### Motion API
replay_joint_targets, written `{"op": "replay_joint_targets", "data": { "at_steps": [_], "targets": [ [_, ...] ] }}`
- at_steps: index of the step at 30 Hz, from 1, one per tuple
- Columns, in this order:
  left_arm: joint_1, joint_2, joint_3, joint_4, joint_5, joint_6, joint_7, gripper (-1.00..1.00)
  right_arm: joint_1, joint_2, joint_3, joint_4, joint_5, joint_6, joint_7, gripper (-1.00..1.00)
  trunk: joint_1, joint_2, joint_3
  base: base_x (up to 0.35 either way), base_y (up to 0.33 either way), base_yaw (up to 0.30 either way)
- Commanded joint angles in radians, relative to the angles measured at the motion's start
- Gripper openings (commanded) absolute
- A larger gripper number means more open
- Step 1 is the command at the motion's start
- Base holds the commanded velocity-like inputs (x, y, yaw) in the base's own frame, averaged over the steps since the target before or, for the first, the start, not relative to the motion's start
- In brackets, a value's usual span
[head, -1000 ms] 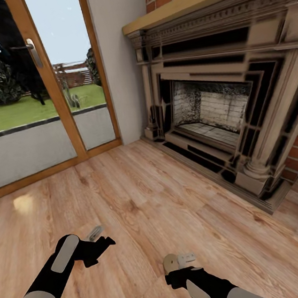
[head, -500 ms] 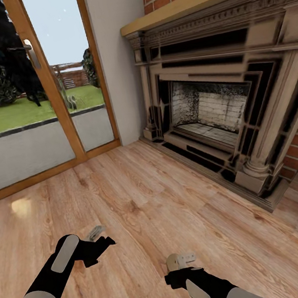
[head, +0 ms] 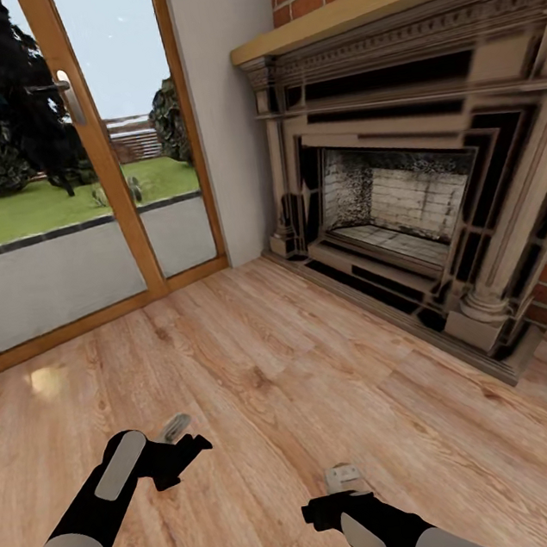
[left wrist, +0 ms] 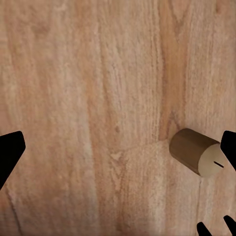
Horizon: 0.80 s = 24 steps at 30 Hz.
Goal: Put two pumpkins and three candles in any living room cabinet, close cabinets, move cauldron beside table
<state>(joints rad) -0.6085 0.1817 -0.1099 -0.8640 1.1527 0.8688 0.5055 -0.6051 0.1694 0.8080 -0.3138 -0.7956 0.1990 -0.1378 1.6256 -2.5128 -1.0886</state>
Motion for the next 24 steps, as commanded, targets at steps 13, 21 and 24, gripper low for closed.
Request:
{"op": "replay_joint_targets", "data": {
  "at_steps": [13,21,24],
  "targets": [
    [0.0,-0.001,-0.004,-0.001,0.009,-0.001,0.01,1.0,-0.001,-0.001,0.008,-0.002,-0.008,0.0,-0.008,1.0,0.0,0.0,-0.001,0.086,0.08,0.0],
    [0.0,-0.001,-0.004,-0.001,0.008,-0.001,0.01,1.0,-0.001,-0.001,0.008,-0.002,-0.008,0.001,-0.008,1.0,0.0,0.0,-0.001,0.099,-0.007,0.0],
    [0.0,0.0,-0.004,-0.001,0.008,-0.001,0.01,1.0,-0.001,-0.001,0.007,-0.002,-0.008,0.004,-0.008,1.0,0.0,0.0,-0.001,0.015,-0.02,0.0]
  ]
}}
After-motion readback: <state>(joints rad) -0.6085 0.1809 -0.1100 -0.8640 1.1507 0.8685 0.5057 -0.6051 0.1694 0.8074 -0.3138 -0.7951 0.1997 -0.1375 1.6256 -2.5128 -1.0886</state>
